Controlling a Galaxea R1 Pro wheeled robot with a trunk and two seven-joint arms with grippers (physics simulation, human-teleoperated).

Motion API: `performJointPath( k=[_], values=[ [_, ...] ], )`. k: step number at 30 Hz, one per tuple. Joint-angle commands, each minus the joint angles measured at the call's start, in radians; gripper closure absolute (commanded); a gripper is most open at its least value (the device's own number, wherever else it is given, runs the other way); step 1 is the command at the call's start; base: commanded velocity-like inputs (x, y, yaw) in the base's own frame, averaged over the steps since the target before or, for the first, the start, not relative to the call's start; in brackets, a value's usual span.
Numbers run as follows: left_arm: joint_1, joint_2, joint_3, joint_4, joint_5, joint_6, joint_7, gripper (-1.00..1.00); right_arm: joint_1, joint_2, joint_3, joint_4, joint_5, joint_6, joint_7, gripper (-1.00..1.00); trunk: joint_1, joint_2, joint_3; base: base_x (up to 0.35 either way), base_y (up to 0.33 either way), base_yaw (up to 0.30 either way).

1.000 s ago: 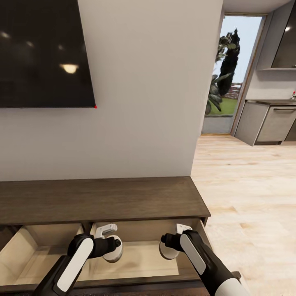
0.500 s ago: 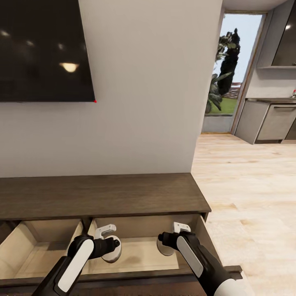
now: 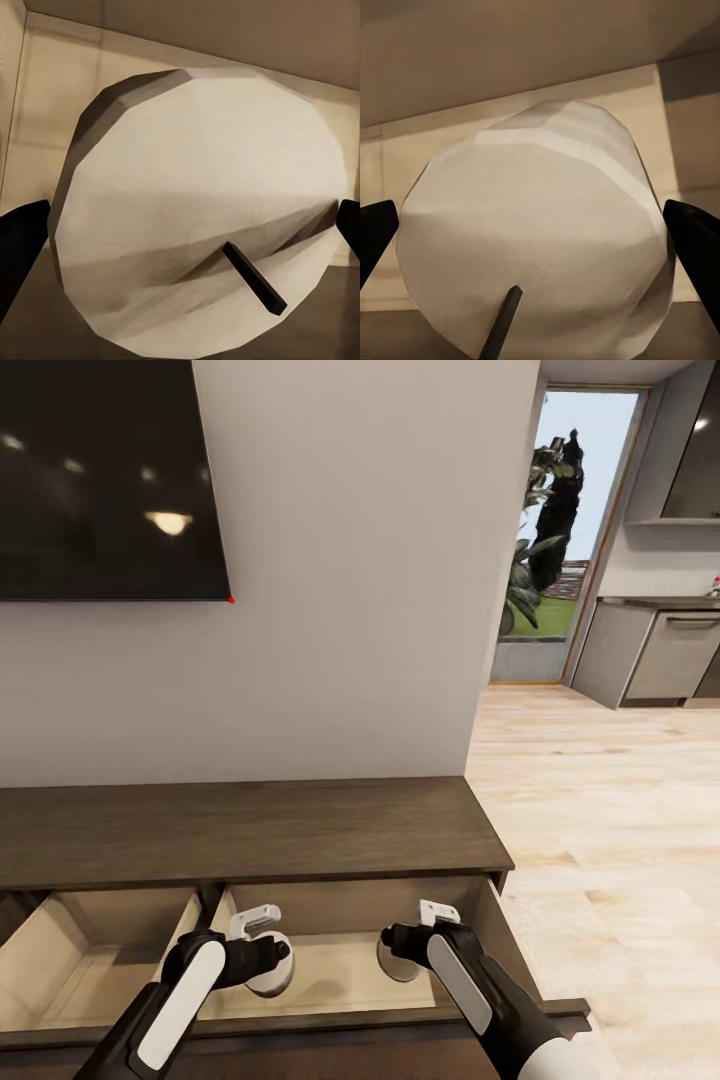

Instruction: Place each of the two pumpkins and all three candles from the living room inside a cabinet in the living room (use any cabinet), then make sure every cabinet is closed, and position the cauldron so it is next to a table in the living room.

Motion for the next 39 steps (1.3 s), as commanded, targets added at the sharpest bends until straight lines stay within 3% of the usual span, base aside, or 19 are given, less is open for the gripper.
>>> performJointPath(
  k=[1, 19, 27, 30, 32, 39],
  values=[
    [-0.001, 0.001, -0.002, -0.002, 0.010, 0.001, 0.010, 1.00, -0.001, 0.000, 0.002, -0.001, -0.011, 0.001, -0.010, 1.00, 0.000, 0.000, -0.001, 0.000, 0.074, 0.000],
    [-0.001, 0.002, -0.001, 0.001, 0.010, 0.001, 0.009, 1.00, -0.001, 0.003, 0.002, -0.002, -0.014, 0.001, -0.010, 1.00, 0.000, 0.000, -0.001, 0.005, 0.108, 0.006],
    [-0.001, 0.001, -0.002, 0.001, 0.010, 0.001, 0.009, 1.00, -0.001, 0.045, 0.003, -0.001, -0.015, 0.005, -0.014, 1.00, 0.000, 0.000, -0.001, 0.001, 0.003, 0.057],
    [-0.001, 0.001, -0.002, 0.001, 0.011, 0.001, 0.009, 1.00, -0.001, 0.094, 0.013, 0.000, -0.016, 0.003, -0.012, 1.00, 0.000, 0.000, -0.001, 0.000, 0.000, 0.006],
    [-0.001, 0.001, -0.002, 0.001, 0.011, 0.001, 0.009, 1.00, -0.001, 0.111, 0.033, 0.001, -0.018, 0.002, -0.012, 1.00, 0.000, 0.000, -0.001, 0.000, 0.000, 0.002],
    [-0.001, -0.002, -0.002, 0.001, 0.011, 0.001, 0.009, 1.00, -0.001, 0.116, 0.050, 0.003, -0.022, 0.003, -0.014, 1.00, 0.000, 0.000, -0.001, 0.000, 0.000, 0.000]
  ],
)
